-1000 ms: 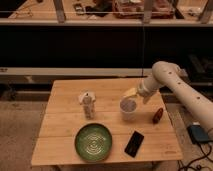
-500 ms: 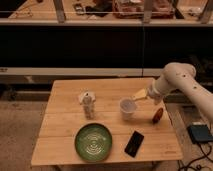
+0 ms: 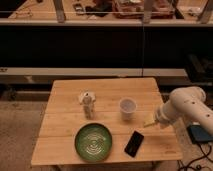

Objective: Push the eraser across the table

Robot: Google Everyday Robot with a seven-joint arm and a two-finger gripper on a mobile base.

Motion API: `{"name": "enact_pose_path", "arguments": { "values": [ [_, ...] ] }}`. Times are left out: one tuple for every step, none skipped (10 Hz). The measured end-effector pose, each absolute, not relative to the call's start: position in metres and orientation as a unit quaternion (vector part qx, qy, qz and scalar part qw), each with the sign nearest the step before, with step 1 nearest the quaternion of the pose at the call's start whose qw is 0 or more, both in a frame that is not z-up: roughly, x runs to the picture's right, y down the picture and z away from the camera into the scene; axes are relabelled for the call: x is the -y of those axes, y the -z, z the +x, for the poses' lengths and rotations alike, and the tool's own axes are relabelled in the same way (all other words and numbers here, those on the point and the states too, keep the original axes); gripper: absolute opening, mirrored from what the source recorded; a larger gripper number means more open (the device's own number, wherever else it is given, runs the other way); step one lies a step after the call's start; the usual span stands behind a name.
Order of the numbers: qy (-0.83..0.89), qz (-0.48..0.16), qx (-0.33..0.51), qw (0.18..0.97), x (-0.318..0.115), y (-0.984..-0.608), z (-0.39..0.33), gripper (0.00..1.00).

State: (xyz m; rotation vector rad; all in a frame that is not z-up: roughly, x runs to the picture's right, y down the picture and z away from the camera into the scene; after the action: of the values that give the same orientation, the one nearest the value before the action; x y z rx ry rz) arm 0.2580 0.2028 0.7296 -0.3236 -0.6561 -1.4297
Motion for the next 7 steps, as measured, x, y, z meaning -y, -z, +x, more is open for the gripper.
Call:
{"name": "enact_pose_path", "arguments": {
  "values": [
    [0.641,-0.149,0.295,0.692,-0.211,-0.728,0.258,0.59],
    [0.641,-0.150,0.295,0.692,-0.213,-0.728,0.259,0.59],
    [0.642,-0.150,0.296,0.691,-0.213,-0.728,0.258,0.59],
    [0.642,-0.150,0.296,0.691,-0.213,-0.728,0.257,0.59],
    [0.642,-0.150,0.296,0.691,-0.213,-0.729,0.257,0.59],
    [0.636,-0.155,0.295,0.696,-0.218,-0.735,0.259,0.59],
    [0.627,-0.158,0.295,0.704,-0.225,-0.745,0.259,0.59]
  ]
}}
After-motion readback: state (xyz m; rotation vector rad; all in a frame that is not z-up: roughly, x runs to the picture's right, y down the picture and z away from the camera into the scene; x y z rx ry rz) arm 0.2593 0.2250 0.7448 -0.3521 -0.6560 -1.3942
